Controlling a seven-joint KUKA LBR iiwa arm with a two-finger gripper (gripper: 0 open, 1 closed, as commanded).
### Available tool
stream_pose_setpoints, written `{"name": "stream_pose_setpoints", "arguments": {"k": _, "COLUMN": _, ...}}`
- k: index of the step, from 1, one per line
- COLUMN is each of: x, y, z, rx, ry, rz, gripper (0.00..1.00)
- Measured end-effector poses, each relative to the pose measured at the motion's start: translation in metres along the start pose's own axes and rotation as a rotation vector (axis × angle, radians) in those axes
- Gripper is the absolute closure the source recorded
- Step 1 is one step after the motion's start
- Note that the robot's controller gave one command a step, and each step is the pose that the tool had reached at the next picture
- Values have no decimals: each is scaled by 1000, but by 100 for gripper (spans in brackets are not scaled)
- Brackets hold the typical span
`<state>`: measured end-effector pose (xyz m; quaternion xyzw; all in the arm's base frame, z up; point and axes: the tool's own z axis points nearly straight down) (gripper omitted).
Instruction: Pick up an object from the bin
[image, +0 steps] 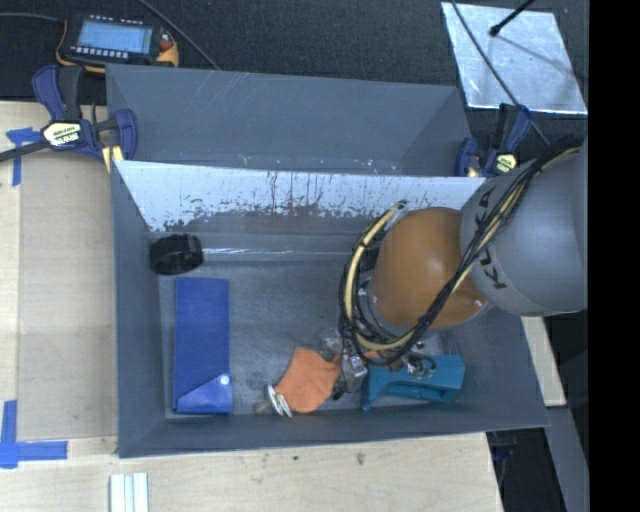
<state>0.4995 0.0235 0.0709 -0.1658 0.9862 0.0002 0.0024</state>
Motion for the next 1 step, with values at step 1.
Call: {"name": "stream_pose_setpoints", "arguments": {"k": 1, "x": 0, "y": 0, "z": 0, "rx": 0, "ry": 0, "rz": 0, "gripper": 100}}
